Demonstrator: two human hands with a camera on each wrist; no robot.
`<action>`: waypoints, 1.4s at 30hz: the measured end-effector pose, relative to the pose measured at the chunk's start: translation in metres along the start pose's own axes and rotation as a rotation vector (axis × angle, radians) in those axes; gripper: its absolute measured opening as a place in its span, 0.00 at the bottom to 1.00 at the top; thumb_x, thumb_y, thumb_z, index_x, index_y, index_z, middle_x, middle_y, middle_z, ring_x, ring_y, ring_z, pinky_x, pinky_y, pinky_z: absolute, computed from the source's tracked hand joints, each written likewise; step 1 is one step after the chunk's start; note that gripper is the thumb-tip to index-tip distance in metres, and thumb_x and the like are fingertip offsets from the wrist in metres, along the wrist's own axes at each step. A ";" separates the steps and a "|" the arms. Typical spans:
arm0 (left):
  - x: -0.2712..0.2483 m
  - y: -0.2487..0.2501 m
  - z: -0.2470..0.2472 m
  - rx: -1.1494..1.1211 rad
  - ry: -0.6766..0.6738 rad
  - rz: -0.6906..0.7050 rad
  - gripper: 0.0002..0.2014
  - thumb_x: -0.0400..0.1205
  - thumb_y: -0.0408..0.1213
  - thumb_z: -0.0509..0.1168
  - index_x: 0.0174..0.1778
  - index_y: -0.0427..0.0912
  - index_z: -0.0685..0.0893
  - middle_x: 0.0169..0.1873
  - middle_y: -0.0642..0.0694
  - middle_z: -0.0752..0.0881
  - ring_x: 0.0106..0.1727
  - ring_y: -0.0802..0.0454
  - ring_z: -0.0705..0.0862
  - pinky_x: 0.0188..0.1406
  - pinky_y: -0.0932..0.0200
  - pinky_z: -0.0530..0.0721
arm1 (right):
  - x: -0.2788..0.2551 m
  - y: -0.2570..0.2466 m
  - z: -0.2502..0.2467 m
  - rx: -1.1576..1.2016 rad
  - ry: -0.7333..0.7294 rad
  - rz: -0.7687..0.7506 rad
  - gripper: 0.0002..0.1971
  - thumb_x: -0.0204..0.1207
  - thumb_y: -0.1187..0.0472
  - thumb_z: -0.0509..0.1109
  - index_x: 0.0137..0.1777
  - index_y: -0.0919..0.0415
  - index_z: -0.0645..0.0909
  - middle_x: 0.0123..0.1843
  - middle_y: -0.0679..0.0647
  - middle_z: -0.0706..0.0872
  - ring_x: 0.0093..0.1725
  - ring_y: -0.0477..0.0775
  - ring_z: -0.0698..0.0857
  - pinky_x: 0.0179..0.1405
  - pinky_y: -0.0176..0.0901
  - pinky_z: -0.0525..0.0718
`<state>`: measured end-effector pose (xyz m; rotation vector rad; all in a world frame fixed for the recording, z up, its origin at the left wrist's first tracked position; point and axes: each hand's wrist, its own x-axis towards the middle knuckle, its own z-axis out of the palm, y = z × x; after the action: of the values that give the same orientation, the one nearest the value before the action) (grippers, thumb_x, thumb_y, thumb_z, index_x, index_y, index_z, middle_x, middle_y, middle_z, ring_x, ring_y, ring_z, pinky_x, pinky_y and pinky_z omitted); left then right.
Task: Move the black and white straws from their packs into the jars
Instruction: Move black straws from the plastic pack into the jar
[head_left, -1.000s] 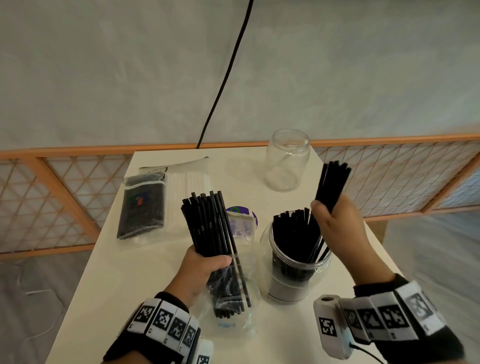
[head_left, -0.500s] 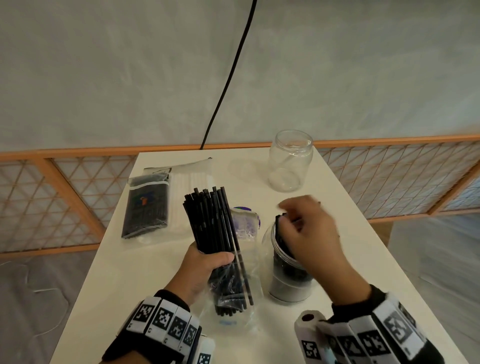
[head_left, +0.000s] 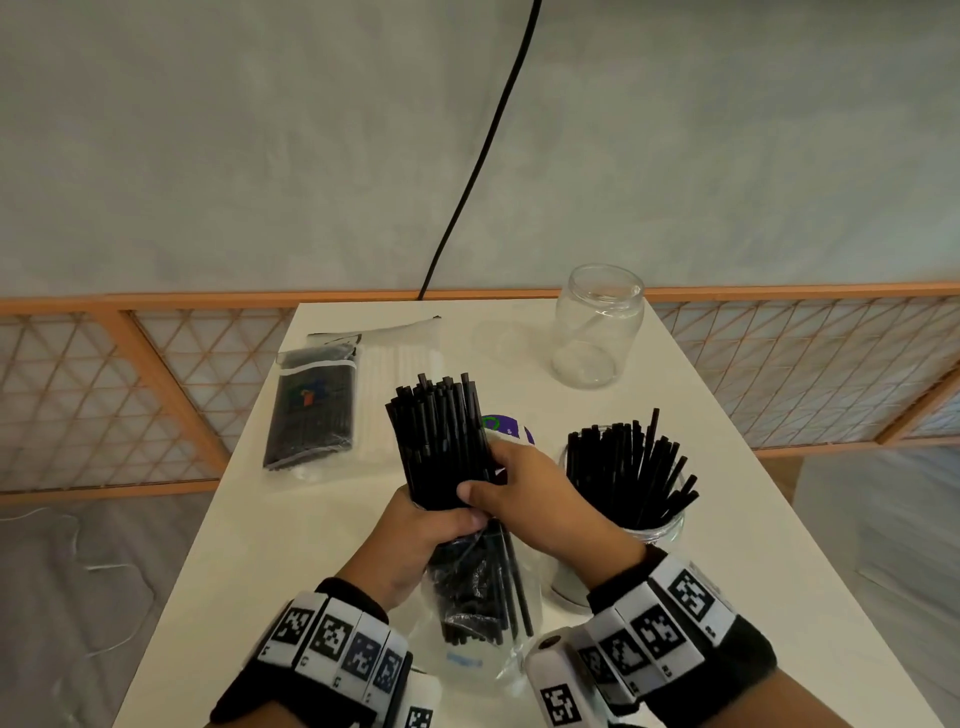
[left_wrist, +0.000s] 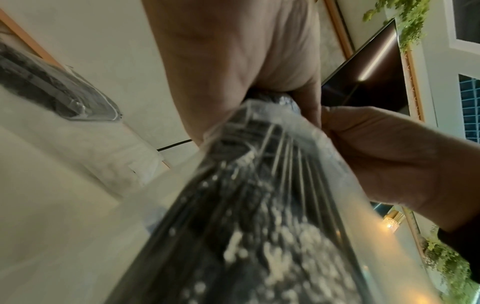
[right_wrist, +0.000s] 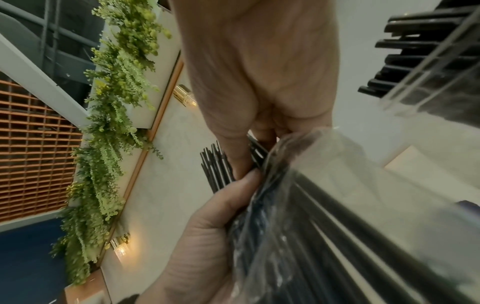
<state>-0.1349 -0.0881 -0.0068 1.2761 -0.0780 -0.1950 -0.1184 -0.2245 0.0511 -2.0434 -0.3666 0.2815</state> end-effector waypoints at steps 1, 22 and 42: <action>0.000 0.000 -0.001 0.006 -0.005 -0.004 0.20 0.57 0.36 0.75 0.46 0.46 0.90 0.46 0.41 0.91 0.51 0.46 0.88 0.48 0.57 0.85 | 0.000 0.000 0.002 0.016 -0.004 -0.002 0.16 0.74 0.67 0.70 0.61 0.60 0.79 0.53 0.54 0.86 0.52 0.49 0.84 0.51 0.31 0.80; 0.004 -0.006 -0.002 0.047 0.070 -0.104 0.13 0.61 0.27 0.75 0.40 0.36 0.84 0.34 0.41 0.84 0.39 0.48 0.85 0.40 0.59 0.86 | 0.001 0.004 -0.013 0.373 0.214 0.085 0.12 0.81 0.64 0.59 0.36 0.62 0.76 0.32 0.54 0.82 0.36 0.50 0.80 0.41 0.39 0.77; 0.016 -0.023 -0.010 0.204 0.149 -0.138 0.22 0.56 0.37 0.78 0.43 0.33 0.83 0.34 0.43 0.85 0.40 0.48 0.84 0.41 0.57 0.82 | -0.015 -0.009 -0.107 0.315 0.825 -0.245 0.11 0.81 0.61 0.59 0.48 0.72 0.74 0.33 0.54 0.80 0.34 0.41 0.81 0.37 0.29 0.79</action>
<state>-0.1195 -0.0884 -0.0323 1.4965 0.1214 -0.2132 -0.0967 -0.3127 0.1107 -1.6126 -0.0436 -0.6096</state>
